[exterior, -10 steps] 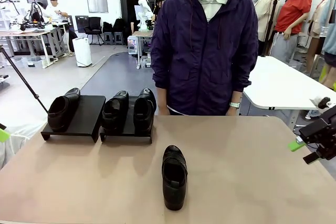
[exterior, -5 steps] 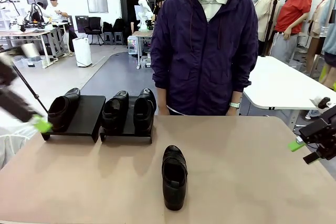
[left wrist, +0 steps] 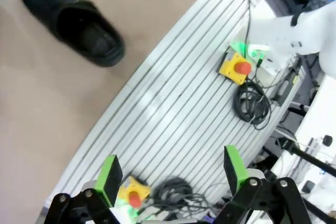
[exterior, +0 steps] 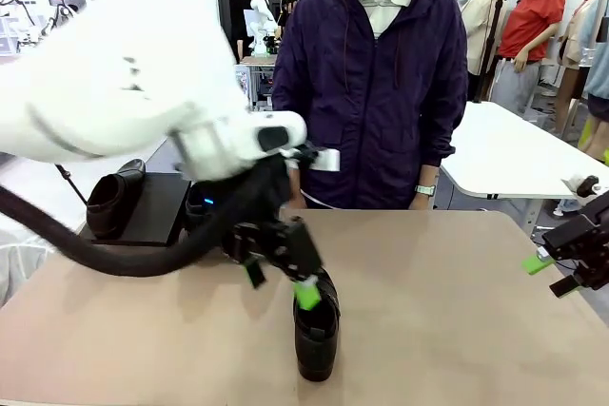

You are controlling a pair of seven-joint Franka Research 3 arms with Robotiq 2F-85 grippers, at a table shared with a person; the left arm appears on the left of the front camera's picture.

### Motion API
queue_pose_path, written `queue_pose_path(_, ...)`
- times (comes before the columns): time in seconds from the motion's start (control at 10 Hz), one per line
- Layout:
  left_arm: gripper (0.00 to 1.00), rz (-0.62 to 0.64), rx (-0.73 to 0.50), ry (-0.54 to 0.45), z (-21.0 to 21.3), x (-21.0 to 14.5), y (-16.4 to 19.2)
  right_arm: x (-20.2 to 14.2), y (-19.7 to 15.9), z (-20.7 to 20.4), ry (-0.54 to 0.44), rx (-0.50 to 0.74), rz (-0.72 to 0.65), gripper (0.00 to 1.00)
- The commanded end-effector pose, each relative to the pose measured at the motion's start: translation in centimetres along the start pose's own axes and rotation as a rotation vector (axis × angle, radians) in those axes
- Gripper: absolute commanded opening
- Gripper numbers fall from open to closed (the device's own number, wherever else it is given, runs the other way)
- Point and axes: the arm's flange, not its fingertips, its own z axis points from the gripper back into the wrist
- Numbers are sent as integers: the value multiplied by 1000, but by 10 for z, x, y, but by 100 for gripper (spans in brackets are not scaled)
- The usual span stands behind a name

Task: Organize the shoes by placing them on the stand.
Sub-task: Place the Shoe from the middle of the table onto the Shoes Stand.

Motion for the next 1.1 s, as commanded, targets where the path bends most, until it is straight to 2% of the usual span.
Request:
queue_pose_path(0.0, 100, -18, 27, -20, 21, -17, 11, 2, -1, 1, -15, 31, 26, 100)
queue_pose_path(0.3, 100, -18, 27, -20, 21, -17, 11, 2, -1, 1, -15, 31, 26, 100)
queue_pose_path(0.4, 100, -3, 11, -14, 12, -4, 6, 2, -1, 1, -15, 31, 26, 100)
queue_pose_path(0.5, 100, 118, 135, 33, -18, 19, -21, 2, -1, 1, -15, 31, 26, 100)
queue_pose_path(0.6, 100, 178, 140, 28, -50, 42, -34, 2, -1, 1, -15, 31, 26, 100)
queue_pose_path(0.8, 100, 367, 175, -104, -80, 67, -20, 2, -1, 1, -15, 31, 26, 100)
queue_pose_path(0.9, 100, 365, 143, -182, -92, 76, -15, 2, -1, 1, -15, 31, 26, 100)
queue_pose_path(1.0, 100, 425, 207, -248, -109, 87, -14, 2, -1, 1, -15, 31, 26, 100)
